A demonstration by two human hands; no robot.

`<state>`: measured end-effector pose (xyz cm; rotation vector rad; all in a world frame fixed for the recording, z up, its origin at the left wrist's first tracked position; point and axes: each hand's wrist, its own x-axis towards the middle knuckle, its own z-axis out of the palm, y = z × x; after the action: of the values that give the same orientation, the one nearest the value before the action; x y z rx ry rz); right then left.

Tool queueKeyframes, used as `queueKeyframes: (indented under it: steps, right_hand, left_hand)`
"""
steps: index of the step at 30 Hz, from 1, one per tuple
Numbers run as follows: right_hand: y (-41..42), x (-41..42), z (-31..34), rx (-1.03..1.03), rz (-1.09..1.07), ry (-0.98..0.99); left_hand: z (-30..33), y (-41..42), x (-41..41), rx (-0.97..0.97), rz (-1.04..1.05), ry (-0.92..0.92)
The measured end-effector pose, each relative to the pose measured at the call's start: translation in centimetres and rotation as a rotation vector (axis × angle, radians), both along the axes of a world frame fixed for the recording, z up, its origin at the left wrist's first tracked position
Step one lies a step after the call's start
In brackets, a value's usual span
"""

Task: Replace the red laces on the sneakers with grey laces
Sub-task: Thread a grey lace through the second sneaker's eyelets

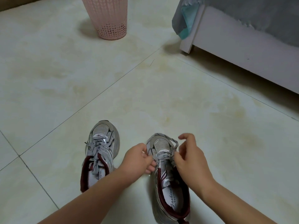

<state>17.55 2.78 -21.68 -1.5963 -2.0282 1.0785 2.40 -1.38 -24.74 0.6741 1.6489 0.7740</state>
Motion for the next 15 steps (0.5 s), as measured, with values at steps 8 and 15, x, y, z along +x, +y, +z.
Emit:
queueKeyframes:
  steps: [8, 15]
  right_hand:
    - [-0.4, 0.2, -1.2, -0.139, 0.102, -0.061]
    - [-0.9, 0.1, -2.0, 0.005, 0.318, -0.287]
  left_hand:
    - [-0.1, 0.5, -0.4, -0.003, -0.021, -0.027]
    - [-0.6, 0.7, -0.4, 0.073, 0.090, -0.037]
